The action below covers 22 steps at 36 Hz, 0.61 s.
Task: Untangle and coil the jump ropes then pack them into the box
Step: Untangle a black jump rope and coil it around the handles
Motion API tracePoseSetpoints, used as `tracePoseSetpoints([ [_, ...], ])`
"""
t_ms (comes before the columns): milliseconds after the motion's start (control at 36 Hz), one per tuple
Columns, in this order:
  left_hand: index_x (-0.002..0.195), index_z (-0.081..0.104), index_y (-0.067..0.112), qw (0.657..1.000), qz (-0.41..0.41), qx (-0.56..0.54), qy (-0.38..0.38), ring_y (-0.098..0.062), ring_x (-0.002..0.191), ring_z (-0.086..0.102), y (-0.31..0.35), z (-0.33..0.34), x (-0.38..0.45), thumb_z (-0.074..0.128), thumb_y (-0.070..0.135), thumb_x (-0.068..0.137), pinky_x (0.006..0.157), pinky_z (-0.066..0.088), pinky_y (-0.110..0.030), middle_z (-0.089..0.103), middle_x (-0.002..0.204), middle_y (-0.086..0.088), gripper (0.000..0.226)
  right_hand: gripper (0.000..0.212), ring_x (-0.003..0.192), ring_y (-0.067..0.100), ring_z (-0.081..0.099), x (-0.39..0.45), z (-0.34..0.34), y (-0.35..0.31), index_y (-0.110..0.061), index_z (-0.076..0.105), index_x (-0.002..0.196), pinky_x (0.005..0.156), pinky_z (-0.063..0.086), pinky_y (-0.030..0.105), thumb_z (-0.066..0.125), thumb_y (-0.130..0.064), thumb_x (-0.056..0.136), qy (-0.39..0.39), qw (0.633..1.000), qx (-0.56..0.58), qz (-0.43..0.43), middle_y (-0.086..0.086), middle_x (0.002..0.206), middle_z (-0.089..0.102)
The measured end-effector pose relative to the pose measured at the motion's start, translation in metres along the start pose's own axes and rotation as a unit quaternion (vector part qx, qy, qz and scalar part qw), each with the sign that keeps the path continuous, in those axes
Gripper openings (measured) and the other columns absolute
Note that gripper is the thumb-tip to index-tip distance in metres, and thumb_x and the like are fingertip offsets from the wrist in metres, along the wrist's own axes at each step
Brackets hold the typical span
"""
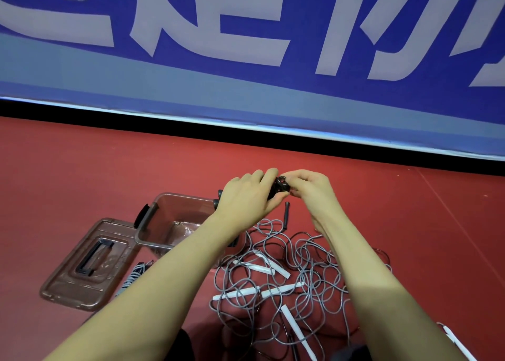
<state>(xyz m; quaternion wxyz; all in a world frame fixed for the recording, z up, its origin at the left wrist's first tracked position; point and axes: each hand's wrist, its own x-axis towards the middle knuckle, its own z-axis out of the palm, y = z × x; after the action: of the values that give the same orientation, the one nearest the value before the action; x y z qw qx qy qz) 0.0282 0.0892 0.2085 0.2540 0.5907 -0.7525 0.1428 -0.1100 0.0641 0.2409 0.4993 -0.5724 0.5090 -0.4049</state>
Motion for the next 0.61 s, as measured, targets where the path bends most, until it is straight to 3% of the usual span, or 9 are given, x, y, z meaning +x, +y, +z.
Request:
tracePoseSetpoints([
  [139, 0.079, 0.058, 0.013, 0.999, 0.013, 0.040, 0.016, -0.024, 0.043, 0.052, 0.001, 0.006, 0.001, 0.040, 0.055, 0.081, 0.041, 0.032, -0.024, 0.049, 0.057, -0.001, 0.046, 0.021, 0.069, 0.010, 0.055, 0.002, -0.001, 0.002, -0.013, 0.063, 0.071, 0.070, 0.044, 0.022, 0.057, 0.003, 0.082, 0.006, 0.999, -0.043, 0.032, 0.000, 0.071, 0.062],
  [222, 0.082, 0.055, 0.011, 0.999, 0.015, 0.036, -0.005, -0.027, 0.044, 0.053, -0.002, 0.007, 0.000, 0.040, 0.058, 0.080, 0.041, 0.029, -0.025, 0.050, 0.058, -0.003, 0.049, 0.017, 0.074, 0.013, 0.055, 0.002, 0.002, 0.005, -0.015, 0.060, 0.077, 0.064, 0.038, 0.020, 0.057, 0.000, 0.086, 0.024, 0.989, -0.146, -0.011, -0.002, 0.076, 0.060],
  [333, 0.113, 0.046, 0.012, 0.997, -0.001, 0.020, -0.076, -0.031, 0.081, 0.062, 0.003, 0.000, -0.002, 0.042, 0.061, 0.088, 0.055, 0.032, -0.031, 0.058, 0.092, -0.006, 0.055, 0.015, 0.083, 0.019, 0.053, -0.001, 0.007, 0.008, -0.017, 0.054, 0.084, 0.067, 0.030, 0.021, 0.053, -0.002, 0.088, 0.068, 0.958, -0.257, -0.106, 0.003, 0.087, 0.060],
  [417, 0.116, 0.041, 0.015, 0.997, -0.017, 0.011, -0.068, -0.029, 0.088, 0.061, 0.006, -0.002, -0.002, 0.041, 0.058, 0.091, 0.058, 0.033, -0.032, 0.057, 0.098, -0.003, 0.049, 0.012, 0.083, 0.024, 0.055, -0.006, 0.009, 0.006, -0.018, 0.051, 0.089, 0.070, 0.042, 0.033, 0.048, -0.007, 0.093, 0.080, 0.944, -0.285, -0.148, 0.005, 0.090, 0.061],
  [528, 0.102, 0.050, 0.011, 0.999, -0.018, -0.017, -0.041, -0.033, 0.066, 0.061, 0.009, -0.003, -0.001, 0.046, 0.052, 0.088, 0.048, 0.030, -0.030, 0.058, 0.080, -0.006, 0.044, 0.010, 0.081, 0.030, 0.055, -0.015, 0.010, 0.003, -0.012, 0.052, 0.101, 0.067, 0.045, 0.040, 0.043, -0.015, 0.097, 0.117, 0.917, -0.331, -0.189, 0.005, 0.090, 0.062],
  [611, 0.082, 0.054, 0.012, 1.000, -0.009, -0.009, -0.012, -0.026, 0.038, 0.052, 0.012, -0.004, -0.002, 0.040, 0.054, 0.079, 0.038, 0.019, -0.020, 0.051, 0.056, 0.000, 0.044, 0.016, 0.086, 0.035, 0.058, -0.018, 0.011, -0.003, -0.009, 0.054, 0.107, 0.074, 0.047, 0.042, 0.043, -0.017, 0.098, 0.135, 0.933, -0.293, -0.161, 0.004, 0.086, 0.057],
])
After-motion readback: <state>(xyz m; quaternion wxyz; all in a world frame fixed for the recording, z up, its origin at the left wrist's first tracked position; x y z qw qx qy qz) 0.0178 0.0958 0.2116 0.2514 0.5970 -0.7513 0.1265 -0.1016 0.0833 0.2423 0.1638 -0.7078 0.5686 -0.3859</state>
